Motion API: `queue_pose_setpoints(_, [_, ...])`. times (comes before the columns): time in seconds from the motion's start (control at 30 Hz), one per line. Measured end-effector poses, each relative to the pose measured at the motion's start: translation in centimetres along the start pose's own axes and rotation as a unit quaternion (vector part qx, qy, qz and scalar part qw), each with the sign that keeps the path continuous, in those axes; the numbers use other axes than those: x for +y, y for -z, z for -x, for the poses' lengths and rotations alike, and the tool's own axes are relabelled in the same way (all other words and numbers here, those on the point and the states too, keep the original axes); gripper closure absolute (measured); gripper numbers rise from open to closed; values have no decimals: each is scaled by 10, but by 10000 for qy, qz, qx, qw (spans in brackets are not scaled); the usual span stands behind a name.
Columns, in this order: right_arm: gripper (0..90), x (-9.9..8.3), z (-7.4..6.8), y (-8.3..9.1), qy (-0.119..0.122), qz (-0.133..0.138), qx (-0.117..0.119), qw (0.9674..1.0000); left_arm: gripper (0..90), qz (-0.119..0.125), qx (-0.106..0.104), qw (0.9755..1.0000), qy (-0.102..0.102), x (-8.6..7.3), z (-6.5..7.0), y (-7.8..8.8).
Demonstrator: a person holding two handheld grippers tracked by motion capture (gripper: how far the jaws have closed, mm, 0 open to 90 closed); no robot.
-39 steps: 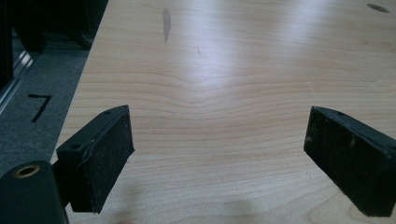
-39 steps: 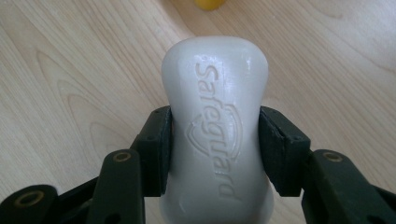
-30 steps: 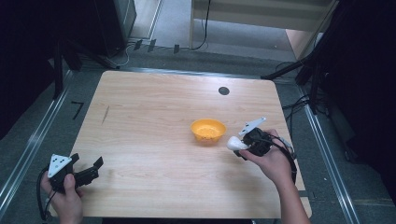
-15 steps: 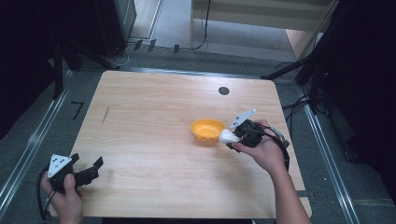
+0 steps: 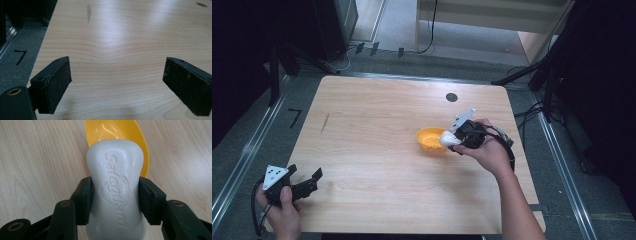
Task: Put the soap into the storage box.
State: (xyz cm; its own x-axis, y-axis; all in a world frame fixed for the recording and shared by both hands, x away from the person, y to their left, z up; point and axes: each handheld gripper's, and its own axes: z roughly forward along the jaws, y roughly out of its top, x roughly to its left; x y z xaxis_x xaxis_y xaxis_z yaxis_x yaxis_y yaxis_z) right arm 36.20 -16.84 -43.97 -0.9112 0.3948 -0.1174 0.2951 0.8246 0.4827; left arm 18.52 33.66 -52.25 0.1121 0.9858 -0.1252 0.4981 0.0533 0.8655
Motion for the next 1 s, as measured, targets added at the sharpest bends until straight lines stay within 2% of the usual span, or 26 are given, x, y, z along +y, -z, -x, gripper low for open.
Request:
queue_pose_setpoints(0.2, [501,10,4,-5,136,-17,39,9999,86,-5,-2,10000,4,0,0,0])
queue_pose_setpoints(0.3, [501,13,6,-8,278,-2,50,9996,86,-1,-2,10000,0,0,0,0])
queue_pose_setpoints(0.43, [501,18,9,-13,463,30,-49,9989,86,-4,-2,10000,3,0,0,0])
queue_pose_setpoints(0.53, [501,22,10,-15,503,36,-49,9987,86,7,-2,10000,14,0,0,0])
queue_pose_setpoints(0.8, [501,37,10,-22,839,-8,-45,9965,86,14,-18,10000,35,0,0,0])
queue_pose_setpoints(1.0, [501,46,8,-28,955,-57,44,9954,86,8,-24,10000,49,0,-1,0])
